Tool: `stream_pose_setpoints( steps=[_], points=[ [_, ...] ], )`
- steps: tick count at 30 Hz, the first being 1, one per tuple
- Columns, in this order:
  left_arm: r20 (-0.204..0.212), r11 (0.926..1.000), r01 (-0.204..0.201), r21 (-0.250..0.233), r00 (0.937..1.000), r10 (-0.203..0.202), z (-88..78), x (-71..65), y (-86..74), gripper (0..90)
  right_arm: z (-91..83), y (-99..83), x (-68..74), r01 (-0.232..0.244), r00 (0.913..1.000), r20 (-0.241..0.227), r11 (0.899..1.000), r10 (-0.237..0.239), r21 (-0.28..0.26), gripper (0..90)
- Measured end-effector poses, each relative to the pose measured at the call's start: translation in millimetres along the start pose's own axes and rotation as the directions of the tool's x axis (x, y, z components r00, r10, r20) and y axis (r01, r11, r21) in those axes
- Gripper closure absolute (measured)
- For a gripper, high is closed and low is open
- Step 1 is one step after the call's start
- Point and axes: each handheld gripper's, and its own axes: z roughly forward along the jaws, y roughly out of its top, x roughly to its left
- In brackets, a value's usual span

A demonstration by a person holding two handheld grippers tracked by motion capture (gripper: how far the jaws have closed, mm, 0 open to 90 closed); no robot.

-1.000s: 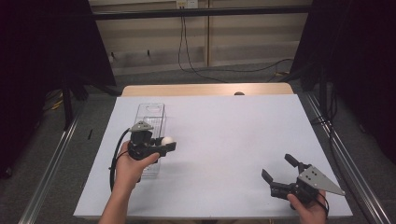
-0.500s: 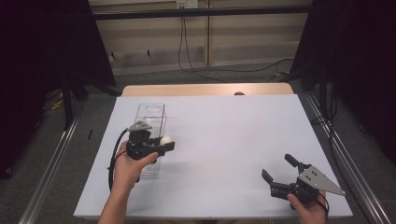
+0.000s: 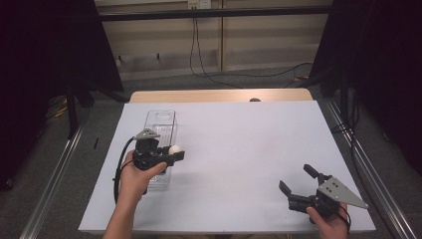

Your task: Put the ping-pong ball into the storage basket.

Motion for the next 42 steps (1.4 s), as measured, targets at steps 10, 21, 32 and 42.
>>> stream_pose_setpoints(
  steps=[10, 21, 32, 42],
  points=[
    [-0.003, 1.0, 0.002, -0.005, 1.0, -0.002, -3.8, 2.3, 0.5, 51.2, 0.2, -0.2, 0.8, -0.004, 1.0, 0.0, 1.0, 0.004, 0.006, 3.0],
    [-0.008, 0.9997, 0.018, -0.014, 0.9998, -0.018, -7.2, 5.4, 0.4, 51.2, 0.2, 0.0, 0.7, -0.004, 1.0, -0.001, 1.0, 0.004, 0.005, 3.0],
    [-0.014, 0.9994, 0.03, -0.018, 0.9994, -0.03, -10.5, 8.2, 0.2, 51.2, 0.2, -0.1, 0.7, -0.004, 1.0, -0.001, 1.0, 0.004, 0.006, 3.0],
    [-0.019, 0.9997, 0.018, -0.014, 0.9996, -0.019, -12.8, 10.5, 0.2, 51.2, 0.3, -0.1, 1.0, -0.007, 1.0, 0.0, 1.0, 0.007, 0.005, 3.0]
  ],
)
